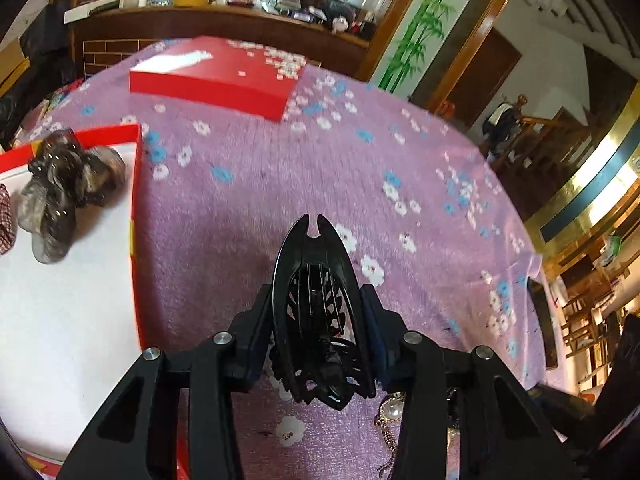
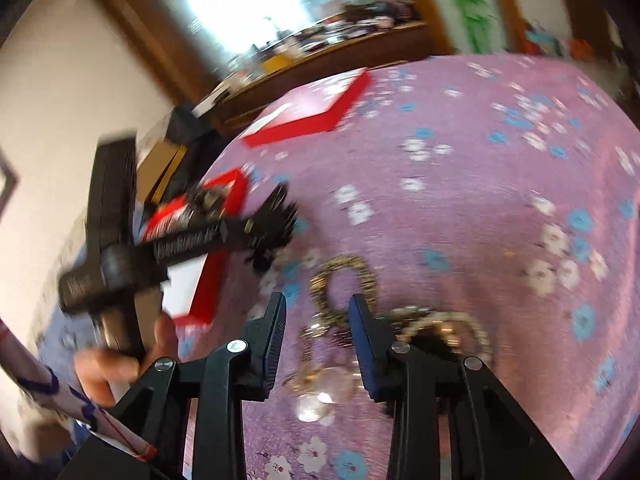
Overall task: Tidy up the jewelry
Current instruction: 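Grasp the leopard-print scrunchie with right tool while left tool holds the claw clip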
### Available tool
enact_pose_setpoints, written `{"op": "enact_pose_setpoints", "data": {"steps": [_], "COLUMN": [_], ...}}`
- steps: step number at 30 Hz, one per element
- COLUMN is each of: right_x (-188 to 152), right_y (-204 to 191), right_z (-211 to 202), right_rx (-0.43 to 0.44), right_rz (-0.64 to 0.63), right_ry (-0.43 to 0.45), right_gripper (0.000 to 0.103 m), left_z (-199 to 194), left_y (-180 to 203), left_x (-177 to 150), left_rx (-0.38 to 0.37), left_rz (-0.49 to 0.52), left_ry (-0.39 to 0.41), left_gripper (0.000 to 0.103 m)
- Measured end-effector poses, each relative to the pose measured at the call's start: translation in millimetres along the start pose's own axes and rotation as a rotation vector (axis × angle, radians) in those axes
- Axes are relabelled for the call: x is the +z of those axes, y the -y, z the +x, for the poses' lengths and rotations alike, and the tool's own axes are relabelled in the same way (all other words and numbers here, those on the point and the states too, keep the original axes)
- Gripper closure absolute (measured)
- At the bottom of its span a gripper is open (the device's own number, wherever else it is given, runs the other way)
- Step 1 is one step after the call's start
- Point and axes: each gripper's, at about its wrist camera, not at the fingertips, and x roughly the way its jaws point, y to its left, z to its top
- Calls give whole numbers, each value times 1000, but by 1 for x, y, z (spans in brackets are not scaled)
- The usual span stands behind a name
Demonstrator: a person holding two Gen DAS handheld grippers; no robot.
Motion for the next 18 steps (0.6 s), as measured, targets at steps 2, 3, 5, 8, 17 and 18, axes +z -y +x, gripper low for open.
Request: {"op": "enact_pose_setpoints", "data": {"steps": [2, 3, 5, 8, 17, 18], "right_x": [-2, 0, 3, 9, 4, 7], "right_y": [-6, -8, -17, -26, -26, -22], "right_z": [11, 16, 26, 43, 63, 56], "right_rx": [-15, -28, -83, -135, -255, -235], "right_rz": [-20, -28, -75, -126, -171, -148], "right_ry": [-37, -53, -87, -133, -146, -120], "right_gripper": [72, 75, 80, 83, 103, 103], "left_z": [-4, -6, -11, -21, -28, -28], "left_y": [-1, -2, -2, -2, 2, 3], "left_x": [2, 2, 2, 1, -2, -2], "left_rx": [-7, -8, -1, 21, 79, 83], "left_rz": [-6, -5, -3, 4, 37, 43], "left_ry": [11, 16, 36, 76, 132, 134], "left_gripper": [62, 62, 62, 62, 62, 62]}}
